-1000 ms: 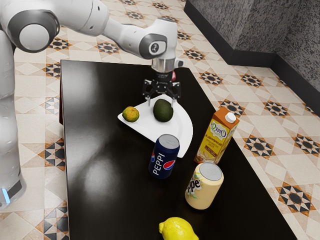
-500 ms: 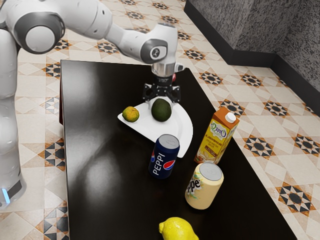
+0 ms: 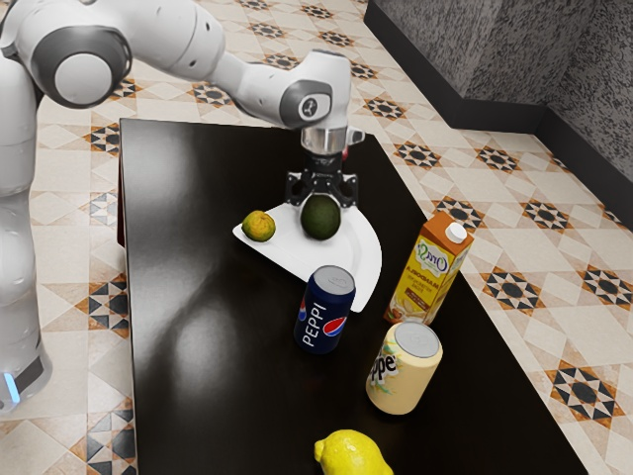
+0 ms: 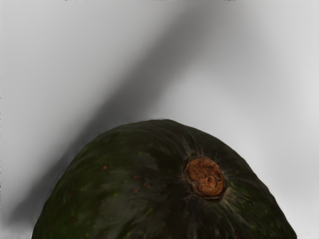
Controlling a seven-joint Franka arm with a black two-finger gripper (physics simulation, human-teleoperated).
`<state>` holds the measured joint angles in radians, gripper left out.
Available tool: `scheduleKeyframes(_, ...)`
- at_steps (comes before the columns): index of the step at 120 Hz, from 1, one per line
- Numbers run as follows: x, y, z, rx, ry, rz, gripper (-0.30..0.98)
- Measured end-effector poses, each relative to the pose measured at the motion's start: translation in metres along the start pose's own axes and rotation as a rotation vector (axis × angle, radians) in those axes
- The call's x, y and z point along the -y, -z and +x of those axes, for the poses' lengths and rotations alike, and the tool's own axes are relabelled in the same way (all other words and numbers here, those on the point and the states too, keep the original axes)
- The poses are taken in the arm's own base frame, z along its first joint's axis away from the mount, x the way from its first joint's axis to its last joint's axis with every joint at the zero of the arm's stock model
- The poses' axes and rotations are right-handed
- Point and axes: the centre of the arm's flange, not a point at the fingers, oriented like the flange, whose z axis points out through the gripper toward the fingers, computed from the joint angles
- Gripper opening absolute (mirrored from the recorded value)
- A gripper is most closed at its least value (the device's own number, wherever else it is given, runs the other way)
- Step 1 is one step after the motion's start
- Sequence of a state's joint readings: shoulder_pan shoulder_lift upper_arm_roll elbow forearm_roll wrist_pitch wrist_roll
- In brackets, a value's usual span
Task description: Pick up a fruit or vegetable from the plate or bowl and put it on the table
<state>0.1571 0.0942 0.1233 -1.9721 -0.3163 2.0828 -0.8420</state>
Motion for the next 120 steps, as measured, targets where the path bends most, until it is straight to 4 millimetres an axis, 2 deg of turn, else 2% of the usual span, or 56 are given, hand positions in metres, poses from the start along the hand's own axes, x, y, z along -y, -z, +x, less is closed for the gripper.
scheduleKeyframes(5,-0.001,0.006,-0.003,-0.005,-0.003,-0.010,0.50)
scheduleKeyframes(16,-0.010,0.052,-0.015,-0.059,-0.039,-0.070,0.40)
scheduleKeyframes(23,-0.012,0.073,-0.023,-0.091,-0.059,-0.092,0.35)
scheduleKeyframes(35,-0.009,0.093,-0.028,-0.124,-0.078,-0.100,0.47)
scheduleKeyframes(39,-0.005,0.098,-0.024,-0.130,-0.072,-0.101,0.46)
scheduleKeyframes(44,0.006,0.107,-0.011,-0.142,-0.046,-0.105,0.46)
scheduleKeyframes(49,0.025,0.120,0.013,-0.157,0.005,-0.112,0.47)
scheduleKeyframes(63,0.108,0.153,0.098,-0.203,0.206,-0.128,0.48)
scheduleKeyframes(68,0.129,0.160,0.115,-0.212,0.251,-0.131,0.49)
scheduleKeyframes(73,0.139,0.162,0.123,-0.215,0.270,-0.130,0.49)
scheduleKeyframes(80,0.137,0.161,0.121,-0.213,0.258,-0.126,0.49)
scheduleKeyframes(85,0.128,0.157,0.114,-0.204,0.234,-0.126,0.56)
scheduleKeyframes(100,0.102,0.153,0.091,-0.186,0.160,-0.131,0.63)
scheduleKeyframes(120,0.113,0.162,0.096,-0.194,0.161,-0.144,0.67)
